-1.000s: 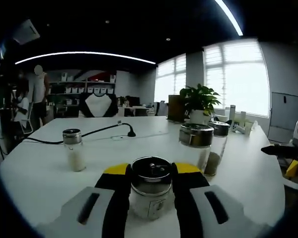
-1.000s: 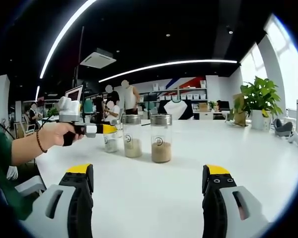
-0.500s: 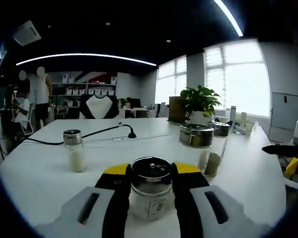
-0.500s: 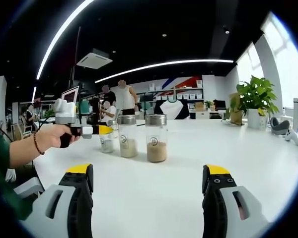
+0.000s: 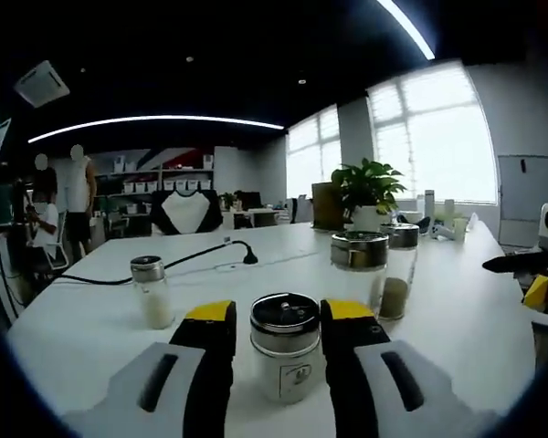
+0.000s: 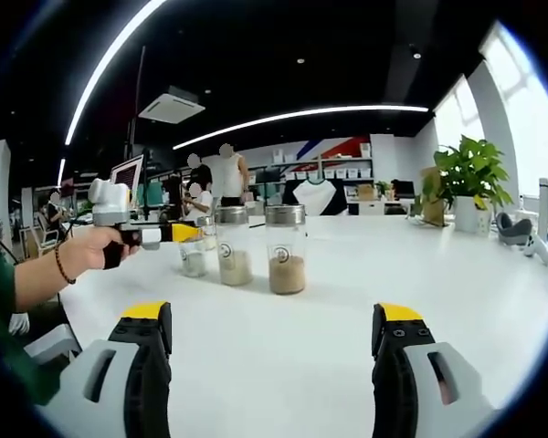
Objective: Rotate the seasoning bottle until the label or dispensing opening points toward the visible target arrow and the bottle remains upright within the marked orientation range
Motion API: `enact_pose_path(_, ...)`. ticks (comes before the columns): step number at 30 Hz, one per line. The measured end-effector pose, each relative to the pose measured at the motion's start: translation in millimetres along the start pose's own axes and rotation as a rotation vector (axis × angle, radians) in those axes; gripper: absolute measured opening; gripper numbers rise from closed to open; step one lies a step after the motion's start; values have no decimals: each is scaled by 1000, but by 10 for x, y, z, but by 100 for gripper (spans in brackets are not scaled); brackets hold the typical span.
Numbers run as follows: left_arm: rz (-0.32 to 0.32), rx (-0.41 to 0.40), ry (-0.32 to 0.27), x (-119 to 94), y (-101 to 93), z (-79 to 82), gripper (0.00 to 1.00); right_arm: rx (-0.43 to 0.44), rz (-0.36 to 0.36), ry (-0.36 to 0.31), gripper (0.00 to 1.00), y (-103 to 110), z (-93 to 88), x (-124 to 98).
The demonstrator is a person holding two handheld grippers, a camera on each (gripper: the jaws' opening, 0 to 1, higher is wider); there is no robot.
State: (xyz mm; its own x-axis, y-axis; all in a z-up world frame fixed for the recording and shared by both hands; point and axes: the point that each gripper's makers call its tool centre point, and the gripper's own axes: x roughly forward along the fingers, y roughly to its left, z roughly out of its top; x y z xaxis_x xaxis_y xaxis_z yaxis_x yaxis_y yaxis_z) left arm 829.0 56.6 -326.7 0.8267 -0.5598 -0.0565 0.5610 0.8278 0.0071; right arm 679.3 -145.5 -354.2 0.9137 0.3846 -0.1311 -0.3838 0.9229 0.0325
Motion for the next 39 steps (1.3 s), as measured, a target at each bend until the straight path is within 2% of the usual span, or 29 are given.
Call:
enact_pose_path(8, -1, -19, -26, -198, -71, 90, 38, -1, -4, -4, 93, -10, 24, -16)
enact_pose_path(13, 6, -14, -15, -346, -94, 110, 38, -1, -1, -3, 93, -7, 19, -14)
enact_pose_path(15, 12, -14, -17, -388, -20, 128, 37, 0, 1, -2, 93, -1, 11, -11)
enact_pose_path(22, 38, -19, -28, -541, 49, 151, 36, -3, 7, 0, 93, 16, 10, -9)
enact_pose_path(26, 80, -25, -36, -710, 53, 144, 35, -6, 6, -2, 93, 17, 22, -15)
enact_pose_path(30, 120, -8, -60, -856, 96, 212, 35, -10, 1, 10, 93, 9, -15, -2)
enact_pose_path(35, 185, 3, -41, -943, 180, 186, 37, -12, -3, 1, 93, 19, -3, 1)
enact_pose_path(37, 209, 1, -64, -968, 198, 204, 37, -12, 2, 1, 93, 40, -13, 12)
enact_pose_path(39, 218, 1, -57, -974, 206, 180, 37, -12, 9, 6, 93, 65, -29, 24)
